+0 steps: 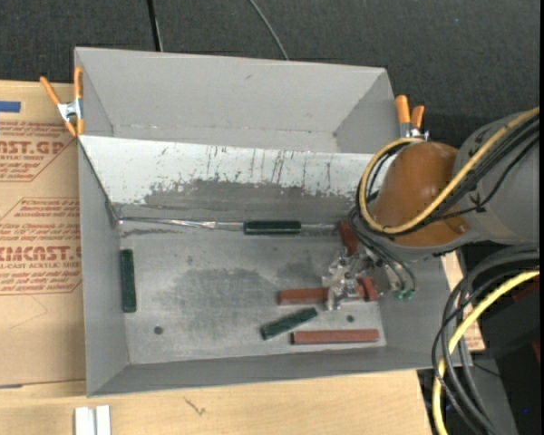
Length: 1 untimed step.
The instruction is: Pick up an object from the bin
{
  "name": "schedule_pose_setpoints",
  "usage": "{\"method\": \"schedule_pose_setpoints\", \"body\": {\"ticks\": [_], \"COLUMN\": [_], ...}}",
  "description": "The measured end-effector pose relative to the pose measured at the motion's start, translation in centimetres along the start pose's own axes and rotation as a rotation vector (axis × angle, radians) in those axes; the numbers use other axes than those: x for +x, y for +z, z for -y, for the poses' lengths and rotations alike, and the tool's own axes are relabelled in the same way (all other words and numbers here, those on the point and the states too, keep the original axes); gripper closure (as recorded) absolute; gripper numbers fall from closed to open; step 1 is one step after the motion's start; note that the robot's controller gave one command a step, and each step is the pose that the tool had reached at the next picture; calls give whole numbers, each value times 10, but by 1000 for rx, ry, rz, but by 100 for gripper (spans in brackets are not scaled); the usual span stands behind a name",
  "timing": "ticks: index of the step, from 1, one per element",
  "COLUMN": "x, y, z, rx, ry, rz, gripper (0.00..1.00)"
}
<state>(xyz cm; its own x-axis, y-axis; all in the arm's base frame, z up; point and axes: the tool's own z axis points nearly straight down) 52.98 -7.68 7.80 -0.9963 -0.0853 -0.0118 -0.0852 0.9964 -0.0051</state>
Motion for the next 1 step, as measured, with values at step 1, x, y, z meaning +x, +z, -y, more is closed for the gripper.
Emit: {"method": "schedule_pose_setpoints", "body": {"ticks": [1], "x": [3], "y": [-17], "z": [-2], "rx": [-6], "ry": [-1], "rz": [-16], "gripper": [100]}}
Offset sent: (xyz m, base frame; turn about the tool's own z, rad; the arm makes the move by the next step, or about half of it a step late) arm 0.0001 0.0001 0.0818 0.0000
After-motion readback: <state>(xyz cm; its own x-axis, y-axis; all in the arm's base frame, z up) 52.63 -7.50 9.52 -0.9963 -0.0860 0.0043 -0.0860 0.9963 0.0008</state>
